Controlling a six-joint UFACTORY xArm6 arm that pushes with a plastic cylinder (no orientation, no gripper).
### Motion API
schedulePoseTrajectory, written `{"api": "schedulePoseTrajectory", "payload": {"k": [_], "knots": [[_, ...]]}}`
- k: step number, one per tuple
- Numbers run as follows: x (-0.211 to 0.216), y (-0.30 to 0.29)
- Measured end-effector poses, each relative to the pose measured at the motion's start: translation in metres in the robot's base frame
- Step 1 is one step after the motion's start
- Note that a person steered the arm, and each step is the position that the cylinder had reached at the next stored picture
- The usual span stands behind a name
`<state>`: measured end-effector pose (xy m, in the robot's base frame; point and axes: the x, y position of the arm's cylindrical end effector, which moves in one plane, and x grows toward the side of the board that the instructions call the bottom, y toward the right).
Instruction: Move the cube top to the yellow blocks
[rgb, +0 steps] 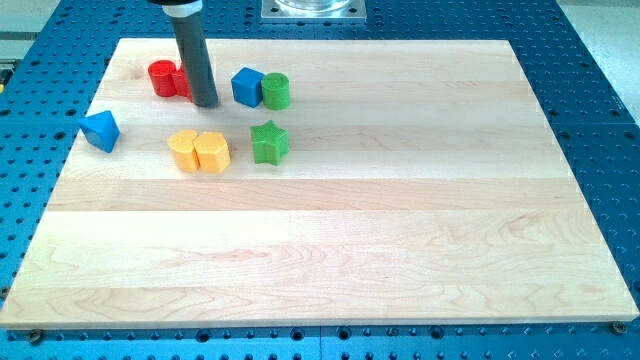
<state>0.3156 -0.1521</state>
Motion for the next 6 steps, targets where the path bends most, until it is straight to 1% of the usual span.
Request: {"api": "schedulePoseTrajectory", "payload": {"k": [1, 2, 3, 4, 5, 6], "knots": [[-0.019, 0.035], [-0.041, 0.088], [-0.031, 0.123], [-0.027, 0.144], [-0.037, 0.206], [-0.011, 0.199]]}}
